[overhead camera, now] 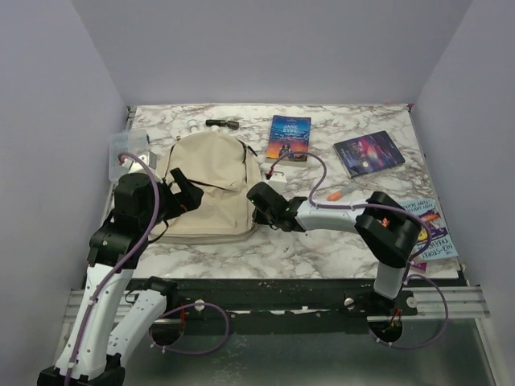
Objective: Pack the student bag
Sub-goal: Move the student bag to the center of the board, then unzip the student bag at the center of the board.
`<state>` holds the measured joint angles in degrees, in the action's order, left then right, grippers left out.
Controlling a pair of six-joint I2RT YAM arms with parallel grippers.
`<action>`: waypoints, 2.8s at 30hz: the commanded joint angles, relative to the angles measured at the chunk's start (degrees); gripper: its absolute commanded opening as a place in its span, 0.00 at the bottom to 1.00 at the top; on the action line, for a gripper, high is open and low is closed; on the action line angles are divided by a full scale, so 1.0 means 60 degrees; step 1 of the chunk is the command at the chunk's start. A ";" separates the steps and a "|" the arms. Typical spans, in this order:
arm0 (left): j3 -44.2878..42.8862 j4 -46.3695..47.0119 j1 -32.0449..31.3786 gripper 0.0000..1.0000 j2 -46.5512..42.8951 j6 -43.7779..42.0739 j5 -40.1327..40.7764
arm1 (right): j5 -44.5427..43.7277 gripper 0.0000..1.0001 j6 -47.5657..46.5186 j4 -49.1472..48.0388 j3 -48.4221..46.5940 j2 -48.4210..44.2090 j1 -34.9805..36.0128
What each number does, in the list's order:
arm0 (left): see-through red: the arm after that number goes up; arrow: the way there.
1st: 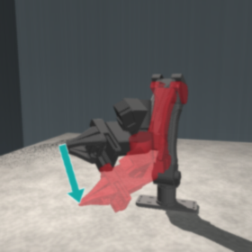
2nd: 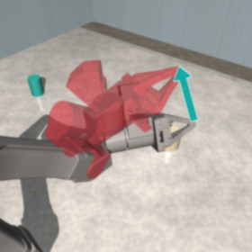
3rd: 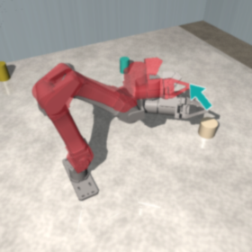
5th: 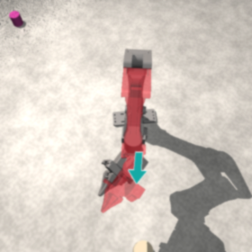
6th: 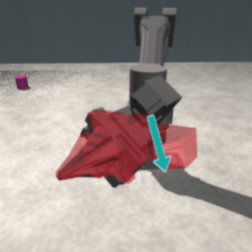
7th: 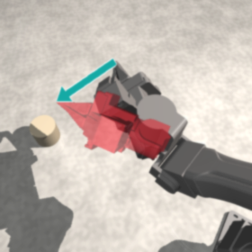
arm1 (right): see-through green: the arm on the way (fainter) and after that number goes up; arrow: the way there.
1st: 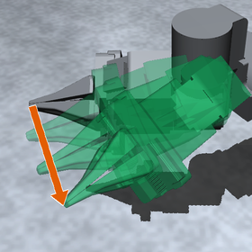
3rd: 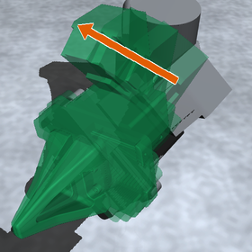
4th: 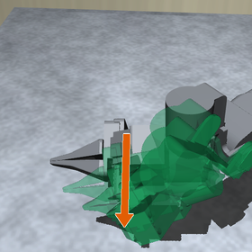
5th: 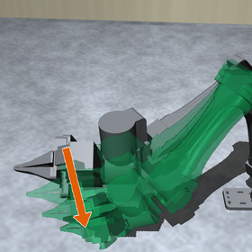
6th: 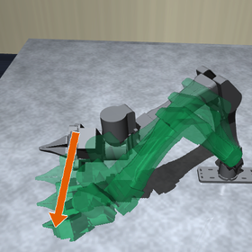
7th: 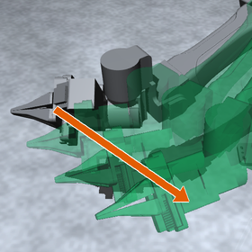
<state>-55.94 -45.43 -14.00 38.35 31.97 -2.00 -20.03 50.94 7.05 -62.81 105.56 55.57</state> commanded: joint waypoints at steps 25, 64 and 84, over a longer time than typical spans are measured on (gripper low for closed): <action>0.0761 0.1693 -0.0054 0.99 0.0119 0.0236 -0.0313 | -0.1812 0.50 -0.2564 0.1956 0.1429 -0.4892 -0.0649; -0.0919 -0.1452 -0.0054 0.99 -0.2006 -0.1723 0.0759 | 0.1697 0.44 0.5294 -0.0886 -0.3093 0.2678 0.0794; -0.0145 -0.1253 -0.0042 0.99 -0.1260 -0.1119 0.0498 | 0.1019 0.35 0.5241 -0.1746 -0.3648 0.3711 0.0787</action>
<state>-58.46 -52.84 -14.02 27.73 23.16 0.75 -9.19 83.11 -3.44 -83.07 125.08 60.01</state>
